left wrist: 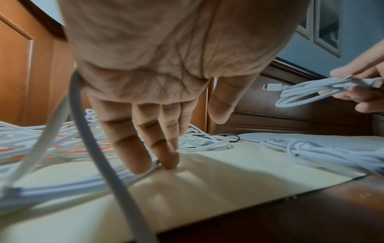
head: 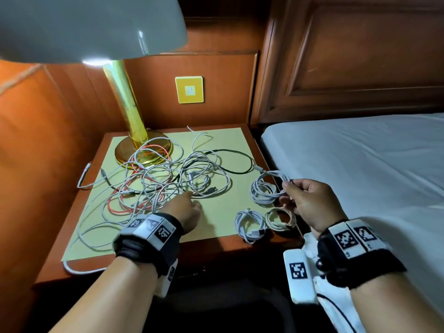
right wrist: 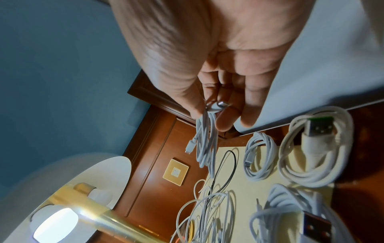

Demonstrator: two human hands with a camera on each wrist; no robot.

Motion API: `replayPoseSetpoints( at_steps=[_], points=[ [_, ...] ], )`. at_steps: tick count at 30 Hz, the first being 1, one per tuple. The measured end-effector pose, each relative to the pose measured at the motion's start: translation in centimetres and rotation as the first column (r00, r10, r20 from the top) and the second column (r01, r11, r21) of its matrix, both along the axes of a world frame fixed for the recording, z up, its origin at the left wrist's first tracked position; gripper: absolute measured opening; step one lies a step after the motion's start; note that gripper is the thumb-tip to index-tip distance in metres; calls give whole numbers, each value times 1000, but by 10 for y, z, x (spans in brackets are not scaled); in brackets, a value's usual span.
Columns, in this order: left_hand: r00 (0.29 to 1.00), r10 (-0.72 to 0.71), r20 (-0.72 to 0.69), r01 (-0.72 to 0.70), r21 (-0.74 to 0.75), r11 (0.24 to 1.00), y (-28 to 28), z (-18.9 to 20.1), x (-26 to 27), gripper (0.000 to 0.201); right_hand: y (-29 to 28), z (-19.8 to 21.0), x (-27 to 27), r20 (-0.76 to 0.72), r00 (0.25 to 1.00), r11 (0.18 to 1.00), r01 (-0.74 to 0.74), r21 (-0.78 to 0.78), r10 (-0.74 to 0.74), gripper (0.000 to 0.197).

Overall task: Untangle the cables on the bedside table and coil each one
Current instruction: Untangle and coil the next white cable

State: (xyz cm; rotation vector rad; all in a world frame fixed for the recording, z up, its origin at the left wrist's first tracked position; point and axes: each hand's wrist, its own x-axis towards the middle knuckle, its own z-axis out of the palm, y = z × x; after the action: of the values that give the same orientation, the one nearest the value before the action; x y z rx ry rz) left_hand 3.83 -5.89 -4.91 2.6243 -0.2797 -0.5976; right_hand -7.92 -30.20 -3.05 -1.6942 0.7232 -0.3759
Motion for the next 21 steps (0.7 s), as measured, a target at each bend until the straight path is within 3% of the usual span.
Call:
replayPoseSetpoints(
  at_steps=[7,12,16,21],
  points=[
    [994,-103,41,99,102,990,0,4,-12,44,5,-5,39,-67,998,999,20,28,-18,19],
    [991,-114,70,114,4,993,-11,6,-19,40,8,-9,53,-104,995,999,8,-35,-12,23],
    [976,-219,13,220,-19,975,-27,6,-29,33,13,-8,55,-149,989,993,15,118,3,15],
    [951,-304,-45,307,86,948,-39,7,-34,38,35,-5,58,-188,971,955,-91,283,148,17]
  ],
)
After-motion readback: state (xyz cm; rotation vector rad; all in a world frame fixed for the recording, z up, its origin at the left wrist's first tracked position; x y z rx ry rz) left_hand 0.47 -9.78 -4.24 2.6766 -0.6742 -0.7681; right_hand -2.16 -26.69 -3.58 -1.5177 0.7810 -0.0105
